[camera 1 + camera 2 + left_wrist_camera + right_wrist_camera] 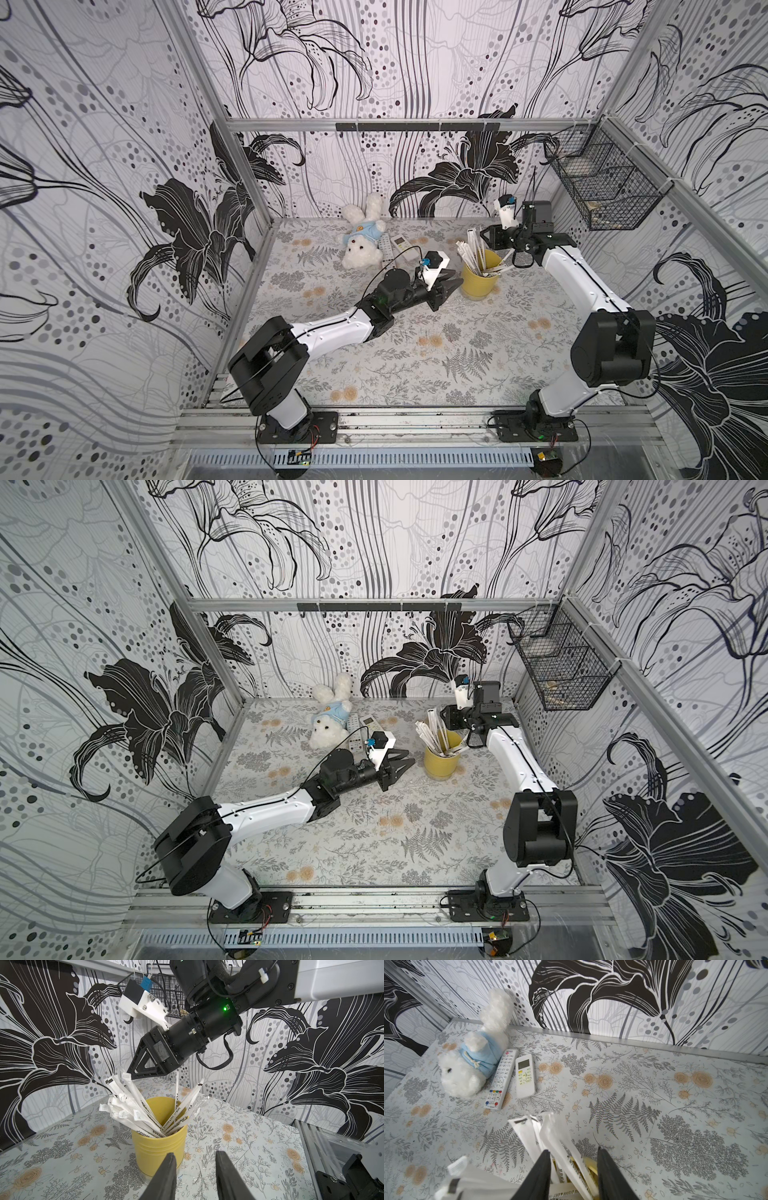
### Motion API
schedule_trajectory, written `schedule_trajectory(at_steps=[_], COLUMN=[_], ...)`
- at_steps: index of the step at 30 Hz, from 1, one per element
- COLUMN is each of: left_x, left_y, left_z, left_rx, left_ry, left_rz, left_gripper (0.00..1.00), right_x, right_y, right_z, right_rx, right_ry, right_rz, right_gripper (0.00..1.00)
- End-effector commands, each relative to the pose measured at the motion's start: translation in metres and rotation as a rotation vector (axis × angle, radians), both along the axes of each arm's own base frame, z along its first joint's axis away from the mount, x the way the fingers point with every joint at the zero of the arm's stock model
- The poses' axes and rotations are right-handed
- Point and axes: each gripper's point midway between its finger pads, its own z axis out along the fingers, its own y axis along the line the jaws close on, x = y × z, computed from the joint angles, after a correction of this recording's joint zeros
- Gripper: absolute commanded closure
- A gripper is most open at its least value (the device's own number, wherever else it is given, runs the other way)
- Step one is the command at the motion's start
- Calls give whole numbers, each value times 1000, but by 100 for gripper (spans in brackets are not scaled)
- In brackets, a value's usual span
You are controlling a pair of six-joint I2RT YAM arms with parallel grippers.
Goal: Take the straws out of the storage container
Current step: Pick up the straw from the container.
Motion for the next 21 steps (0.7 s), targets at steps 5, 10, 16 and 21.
schedule_trajectory(at_steps=[5,10,16,21], left_x=[1,3,5,11], left_y=[-9,-9,-10,-15], left_z=[6,1,-3,-5], left_rx=[-32,-21,-16,-13], left_ry=[-43,-43,-40,-26], left_rz=[-29,-22,-20,-14], left_gripper=[63,63,63,63], right_x=[14,16,12,9], right_y=[7,8,6,5], right_z=[-18,-21,-9,1], right_rx=[-46,-77,-123,-140], right_ry=[24,30,-4,-21], right_rz=[22,19,-13,-28], right_gripper=[64,80,85,90])
